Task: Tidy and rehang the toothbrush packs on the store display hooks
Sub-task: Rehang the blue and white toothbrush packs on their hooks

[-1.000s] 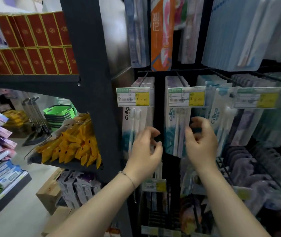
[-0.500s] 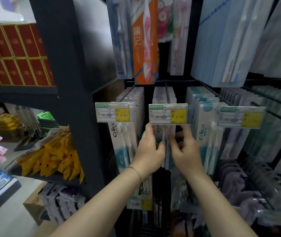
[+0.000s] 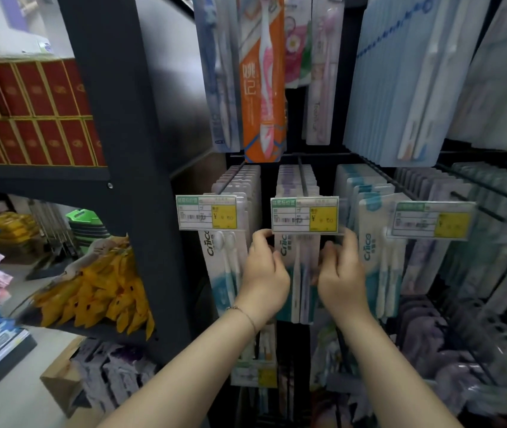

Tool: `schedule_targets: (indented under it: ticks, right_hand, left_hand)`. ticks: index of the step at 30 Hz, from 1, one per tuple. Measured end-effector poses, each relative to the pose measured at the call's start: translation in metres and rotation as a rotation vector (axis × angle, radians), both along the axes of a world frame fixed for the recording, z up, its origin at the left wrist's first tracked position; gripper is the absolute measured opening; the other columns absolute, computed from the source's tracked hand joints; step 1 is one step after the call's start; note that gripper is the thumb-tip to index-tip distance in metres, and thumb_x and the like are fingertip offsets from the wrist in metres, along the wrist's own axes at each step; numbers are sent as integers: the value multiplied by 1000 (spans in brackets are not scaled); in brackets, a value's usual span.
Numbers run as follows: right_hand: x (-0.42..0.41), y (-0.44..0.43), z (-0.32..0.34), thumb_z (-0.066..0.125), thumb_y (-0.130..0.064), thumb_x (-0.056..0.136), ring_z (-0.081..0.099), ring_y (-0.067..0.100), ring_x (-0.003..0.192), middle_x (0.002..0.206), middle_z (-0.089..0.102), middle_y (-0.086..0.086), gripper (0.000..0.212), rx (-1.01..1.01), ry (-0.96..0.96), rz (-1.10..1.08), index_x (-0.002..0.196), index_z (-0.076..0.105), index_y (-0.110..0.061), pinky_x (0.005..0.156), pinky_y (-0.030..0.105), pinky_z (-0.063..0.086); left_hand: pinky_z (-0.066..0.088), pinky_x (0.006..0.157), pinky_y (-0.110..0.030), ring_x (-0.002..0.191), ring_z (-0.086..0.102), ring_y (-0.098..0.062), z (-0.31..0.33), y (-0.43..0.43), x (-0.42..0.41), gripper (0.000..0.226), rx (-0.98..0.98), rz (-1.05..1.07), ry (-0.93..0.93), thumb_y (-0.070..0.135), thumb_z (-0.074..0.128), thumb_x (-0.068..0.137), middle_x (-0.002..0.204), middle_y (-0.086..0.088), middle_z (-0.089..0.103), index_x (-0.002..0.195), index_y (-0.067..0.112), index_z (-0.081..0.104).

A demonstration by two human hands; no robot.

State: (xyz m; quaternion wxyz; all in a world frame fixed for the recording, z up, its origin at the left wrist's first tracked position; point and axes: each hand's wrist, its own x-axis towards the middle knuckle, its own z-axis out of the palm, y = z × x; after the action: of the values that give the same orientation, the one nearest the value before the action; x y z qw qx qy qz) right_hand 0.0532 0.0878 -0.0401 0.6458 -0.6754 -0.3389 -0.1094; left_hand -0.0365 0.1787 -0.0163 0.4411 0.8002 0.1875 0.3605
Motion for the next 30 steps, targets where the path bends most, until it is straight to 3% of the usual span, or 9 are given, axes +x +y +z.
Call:
schedule_targets:
  ticks: [2, 5, 8, 14, 18, 23, 30]
  right_hand:
    - [4, 0, 4, 35, -17, 102, 57, 29, 51, 61, 53, 5, 23, 11, 50, 4, 115, 52, -11, 49, 40, 48]
    - [6, -2, 14, 42, -11, 100, 57, 22, 44, 56, 57, 1, 25, 5, 96, 53, 87, 62, -19, 45, 31, 46]
    - [8, -4, 20, 50, -9, 97, 55, 17, 43, 57, 62, 2, 26, 1, 170, 109, 81, 64, -25, 46, 30, 46]
    - [14, -9, 27, 55, -10, 94, 55, 14, 44, 67, 67, -2, 22, -78, 235, 177, 85, 69, -24, 44, 24, 43]
    - [16, -11, 29, 53, -9, 95, 53, 13, 40, 59, 67, -6, 22, -96, 287, 284, 92, 70, -22, 41, 20, 40]
    - [16, -13, 23, 45, -16, 99, 51, 12, 37, 45, 58, -3, 27, -160, 315, 358, 82, 66, -19, 40, 20, 37]
    - [20, -13, 6, 50, -9, 97, 52, 17, 46, 65, 67, 2, 20, -176, 359, 380, 101, 69, -12, 42, 23, 42]
  left_hand:
    - [54, 82, -41, 89, 59, -22, 1, 1, 1, 20, -31, -2, 8, 9, 37, 99, 107, -6, 58, 117, 15, 42]
    - [53, 85, -43, 94, 60, -24, 4, 2, 2, 22, -11, 11, 30, 9, 37, 98, 111, -6, 59, 117, 17, 44]
    - [53, 85, -40, 94, 60, -21, 4, 2, 2, 20, 0, 12, 40, 8, 39, 97, 110, -3, 60, 112, 18, 46]
    - [51, 93, -38, 104, 56, -16, 4, 4, 3, 21, -7, 21, 48, 7, 40, 97, 114, -1, 58, 113, 18, 48]
    - [51, 92, -40, 103, 55, -16, 4, 5, 5, 20, -8, 15, 42, 6, 39, 97, 114, -3, 57, 111, 17, 48]
    - [42, 78, -16, 101, 53, -12, 5, 3, 5, 17, 8, 14, 39, 6, 38, 98, 113, -2, 56, 107, 19, 46]
    - [51, 90, -36, 102, 58, -20, 6, 3, 5, 19, -20, 7, 42, 7, 37, 98, 110, -3, 58, 108, 19, 46]
